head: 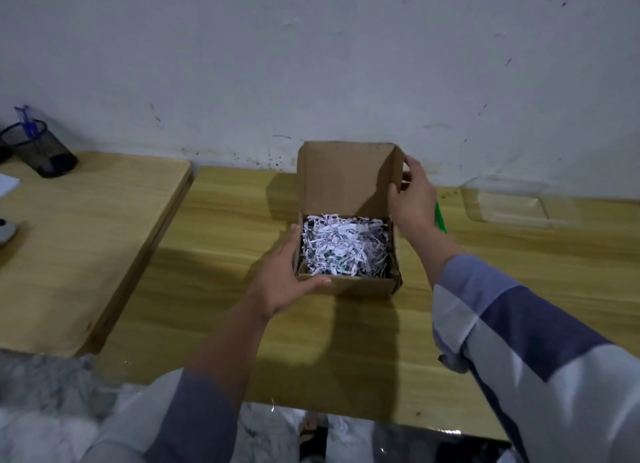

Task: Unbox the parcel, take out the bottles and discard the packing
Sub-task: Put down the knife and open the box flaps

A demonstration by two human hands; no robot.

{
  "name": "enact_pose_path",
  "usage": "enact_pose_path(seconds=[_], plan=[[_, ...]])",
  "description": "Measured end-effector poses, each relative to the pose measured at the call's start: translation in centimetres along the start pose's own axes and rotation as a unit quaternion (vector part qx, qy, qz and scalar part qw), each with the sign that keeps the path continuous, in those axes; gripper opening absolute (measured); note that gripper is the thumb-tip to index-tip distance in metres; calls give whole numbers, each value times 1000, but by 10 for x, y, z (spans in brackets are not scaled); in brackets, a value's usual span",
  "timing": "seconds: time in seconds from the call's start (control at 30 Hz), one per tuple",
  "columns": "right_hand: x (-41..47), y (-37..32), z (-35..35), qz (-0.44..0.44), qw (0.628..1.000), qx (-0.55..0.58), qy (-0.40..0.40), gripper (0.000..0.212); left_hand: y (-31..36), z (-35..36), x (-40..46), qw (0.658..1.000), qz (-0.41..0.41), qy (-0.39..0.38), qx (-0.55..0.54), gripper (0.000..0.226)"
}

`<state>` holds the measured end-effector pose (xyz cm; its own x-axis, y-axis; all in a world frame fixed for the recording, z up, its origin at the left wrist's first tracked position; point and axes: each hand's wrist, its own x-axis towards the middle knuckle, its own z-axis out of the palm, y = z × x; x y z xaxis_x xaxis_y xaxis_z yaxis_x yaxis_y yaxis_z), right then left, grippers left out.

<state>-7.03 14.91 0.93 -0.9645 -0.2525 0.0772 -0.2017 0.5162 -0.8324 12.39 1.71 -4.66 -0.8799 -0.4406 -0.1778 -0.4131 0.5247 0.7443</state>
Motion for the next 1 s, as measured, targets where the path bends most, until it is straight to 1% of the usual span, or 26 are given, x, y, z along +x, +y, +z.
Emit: enact_pose_path(seconds=[0.13,0.27,0.37,0.43,0.5,0.53,0.57,0.6,0.63,0.67,0.7,0.73,0.77,0.8,0.83,0.9,0.97,1.0], plan=[[22,13,15,91,994,-19,-63,48,-6,-7,10,1000,9,2,7,111],[26,18,26,108,992,2,-72,35,-13,-15,16,1000,4,6,15,112],[28,17,27,111,992,-8,-66,31,-12,-19,16,999,11,-3,49,116],[29,16,24,113,990,-14,-87,37,-7,-22,16,997,25,10,69,110],[28,12,20,117,988,-14,-97,61,1,-28,22,992,66,47,93,93],[26,8,16,116,990,-23,-73,74,6,-31,27,987,95,63,111,81],[22,3,11,103,993,-43,-31,81,12,-34,32,983,121,69,124,71],[15,-3,6,63,995,-71,20,81,19,-36,37,979,140,63,135,65],[6,-11,2,0,994,-96,59,75,26,-37,43,975,156,50,149,63],[-3,-18,-1,-69,990,-105,62,66,31,-38,48,972,160,30,167,65],[-11,-23,-2,-122,987,-100,23,54,36,-37,53,971,156,6,181,71],[-19,-26,-1,-147,984,-90,-51,42,39,-36,58,971,141,-28,191,78],[-26,-27,1,-148,975,-92,-136,35,41,-36,63,969,125,-65,201,86],[-31,-24,4,-139,962,-107,-208,35,41,-35,68,965,117,-96,213,93],[-34,-19,8,-125,948,-129,-263,41,40,-33,72,959,118,-116,229,100],[-36,-7,14,-86,923,-175,-331,69,37,-32,76,948,119,-137,261,108],[-35,3,20,-82,895,-244,-365,93,36,-32,78,931,126,-147,308,110],[-32,7,22,-87,882,-279,-371,100,35,-32,78,921,133,-151,334,109]])
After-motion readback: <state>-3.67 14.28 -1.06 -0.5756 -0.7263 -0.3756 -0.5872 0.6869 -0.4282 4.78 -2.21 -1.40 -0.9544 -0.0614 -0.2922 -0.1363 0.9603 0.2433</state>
